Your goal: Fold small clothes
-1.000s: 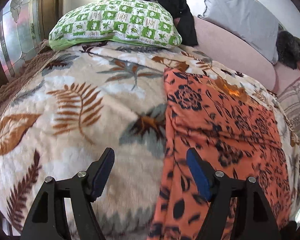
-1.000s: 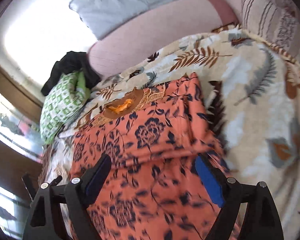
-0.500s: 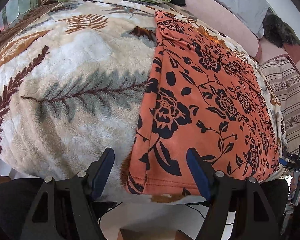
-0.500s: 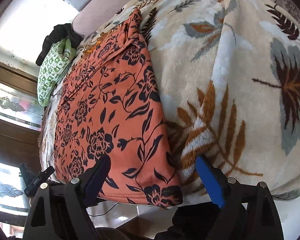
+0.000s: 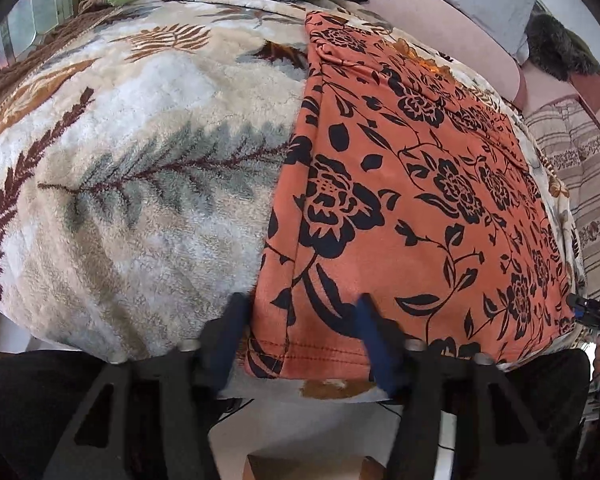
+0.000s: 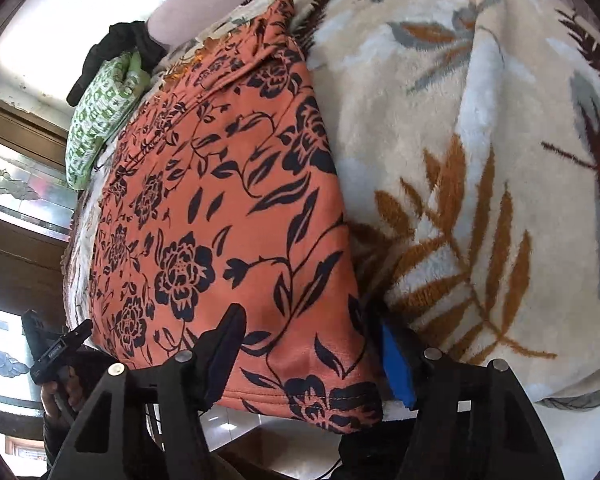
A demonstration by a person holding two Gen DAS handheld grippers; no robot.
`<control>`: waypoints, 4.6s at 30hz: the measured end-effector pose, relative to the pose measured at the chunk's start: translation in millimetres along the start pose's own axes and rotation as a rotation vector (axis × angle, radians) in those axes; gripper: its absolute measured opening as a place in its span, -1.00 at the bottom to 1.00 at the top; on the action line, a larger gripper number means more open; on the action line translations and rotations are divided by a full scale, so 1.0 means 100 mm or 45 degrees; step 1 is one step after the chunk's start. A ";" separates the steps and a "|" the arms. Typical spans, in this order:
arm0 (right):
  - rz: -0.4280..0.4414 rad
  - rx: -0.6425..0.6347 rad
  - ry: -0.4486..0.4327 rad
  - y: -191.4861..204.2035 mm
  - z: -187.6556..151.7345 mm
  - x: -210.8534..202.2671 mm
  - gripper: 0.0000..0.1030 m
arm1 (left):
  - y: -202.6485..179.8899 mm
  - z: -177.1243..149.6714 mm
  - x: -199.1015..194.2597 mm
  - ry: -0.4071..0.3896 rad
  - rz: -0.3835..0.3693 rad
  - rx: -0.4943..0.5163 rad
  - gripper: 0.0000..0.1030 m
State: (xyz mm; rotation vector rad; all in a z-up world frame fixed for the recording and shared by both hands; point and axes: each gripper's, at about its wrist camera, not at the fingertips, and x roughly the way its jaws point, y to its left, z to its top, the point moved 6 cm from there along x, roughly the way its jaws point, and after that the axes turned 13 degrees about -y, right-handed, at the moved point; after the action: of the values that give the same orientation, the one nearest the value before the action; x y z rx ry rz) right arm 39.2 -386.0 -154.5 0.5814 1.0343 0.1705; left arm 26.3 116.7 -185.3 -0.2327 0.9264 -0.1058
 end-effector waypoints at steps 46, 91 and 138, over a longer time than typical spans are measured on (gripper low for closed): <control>0.631 0.348 -0.408 0.57 1.97 -0.23 -0.76 | -0.45 2.51 -0.03 -0.317 -0.327 -0.128 -0.84; -0.158 -0.003 -0.128 0.29 0.39 -0.04 0.59 | -0.19 1.31 0.06 -0.202 0.065 0.167 -0.03; 0.122 0.126 -0.207 0.25 1.62 0.96 0.73 | 0.02 2.31 0.93 -0.174 0.090 0.114 -0.68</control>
State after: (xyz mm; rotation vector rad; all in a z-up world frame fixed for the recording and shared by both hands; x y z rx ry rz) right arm 229.6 -387.7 -153.5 0.7232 0.8614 0.1547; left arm 266.8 136.2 -124.3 -0.1220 0.7907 -0.0649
